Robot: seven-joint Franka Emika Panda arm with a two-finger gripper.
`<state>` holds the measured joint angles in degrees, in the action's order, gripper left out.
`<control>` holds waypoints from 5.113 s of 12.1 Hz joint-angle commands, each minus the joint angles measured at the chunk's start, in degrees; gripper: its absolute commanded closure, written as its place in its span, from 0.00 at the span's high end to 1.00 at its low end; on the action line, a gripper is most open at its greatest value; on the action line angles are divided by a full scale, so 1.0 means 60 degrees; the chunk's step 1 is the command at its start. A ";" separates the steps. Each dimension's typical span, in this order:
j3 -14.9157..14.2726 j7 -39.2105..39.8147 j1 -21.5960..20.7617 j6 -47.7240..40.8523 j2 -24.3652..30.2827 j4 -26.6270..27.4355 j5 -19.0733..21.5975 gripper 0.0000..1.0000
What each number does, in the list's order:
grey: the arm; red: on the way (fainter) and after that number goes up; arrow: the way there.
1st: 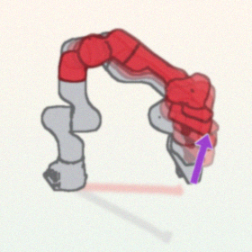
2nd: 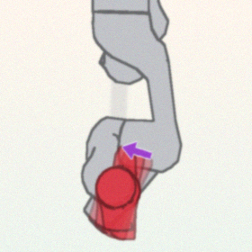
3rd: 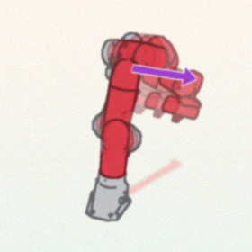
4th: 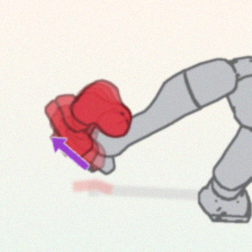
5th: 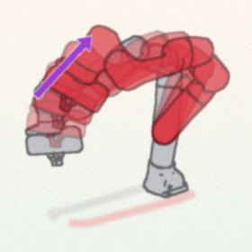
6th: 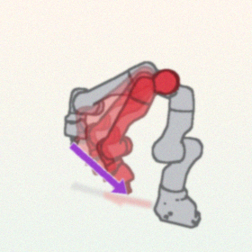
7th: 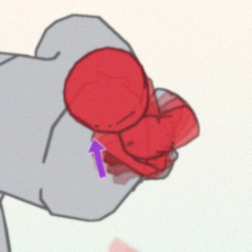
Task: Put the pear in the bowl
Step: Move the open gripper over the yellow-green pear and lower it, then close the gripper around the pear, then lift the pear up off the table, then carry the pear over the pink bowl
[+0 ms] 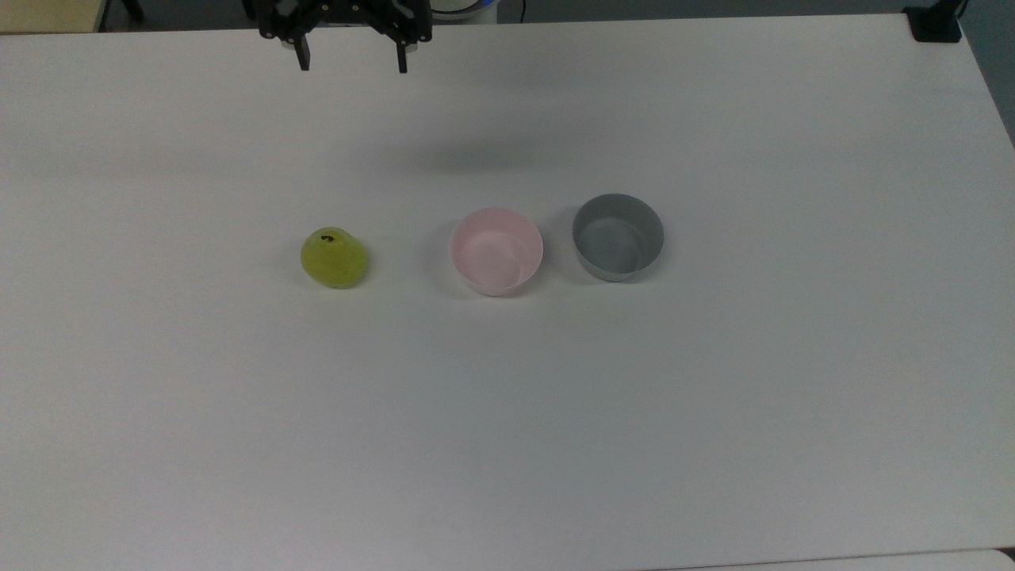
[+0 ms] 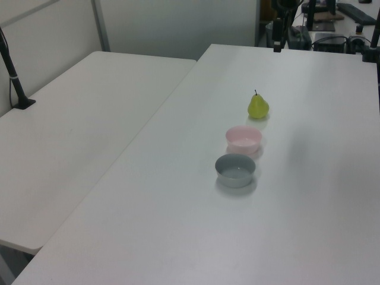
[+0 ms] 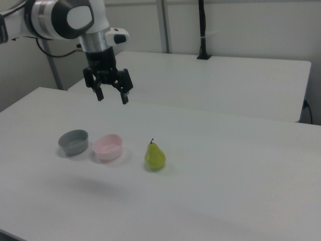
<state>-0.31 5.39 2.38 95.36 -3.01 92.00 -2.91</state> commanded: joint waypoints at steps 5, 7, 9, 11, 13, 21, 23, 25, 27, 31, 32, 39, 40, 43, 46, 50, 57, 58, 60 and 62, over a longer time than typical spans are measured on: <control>-0.0021 0.1664 0.0761 0.1402 -0.0976 0.0105 -0.0072 1.00; -0.0021 0.1665 0.0746 0.2062 -0.1182 0.0616 -0.0363 1.00; -0.0021 0.1650 0.0731 0.3071 -0.1212 0.1347 -0.0482 1.00; -0.0021 0.1578 0.0746 0.3909 -0.1590 0.1731 -0.0657 1.00; -0.0021 0.1504 0.0746 0.4552 -0.2132 0.1848 -0.0834 1.00; -0.0006 0.1504 0.0687 0.5699 -0.3072 0.2142 -0.1068 1.00; -0.0006 0.1504 0.0687 0.5815 -0.3159 0.2215 -0.1068 1.00; -0.0021 0.1489 0.0687 0.6064 -0.3248 0.2230 -0.1068 1.00; -0.0006 0.1504 0.0673 0.6182 -0.3277 0.2303 -0.1068 0.92; -0.0021 0.1504 0.0673 0.6036 -0.3175 0.2318 -0.1068 0.57; -0.0021 0.1489 0.0673 0.6007 -0.3131 0.2318 -0.1068 0.57; 0.0008 0.1474 0.0673 0.2788 -0.2355 0.0169 -0.0922 0.55; 0.0008 0.1475 0.0687 0.2421 -0.2282 -0.0227 -0.0878 0.55; 0.0081 0.1446 0.0644 0.1700 -0.2076 -0.0816 -0.0629 0.55; 0.0227 0.0704 0.0031 0.1714 -0.1915 -0.0656 -0.0644 0.55; 0.0649 -0.0805 -0.1040 0.1875 -0.1958 -0.0334 -0.0702 0.55; 0.1444 -0.1965 -0.1201 0.3306 -0.2032 0.0952 -0.0848 0.55; 0.1444 -0.2069 -0.1231 0.3630 -0.2119 0.1231 -0.1081 0.55; 0.1444 -0.2289 -0.1232 0.4245 -0.2251 0.1700 -0.1346 0.55; 0.1444 -0.2524 -0.1217 0.4731 -0.2412 0.1849 -0.1478 0.55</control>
<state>8.50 -7.23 -4.64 120.14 -17.98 100.71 -10.22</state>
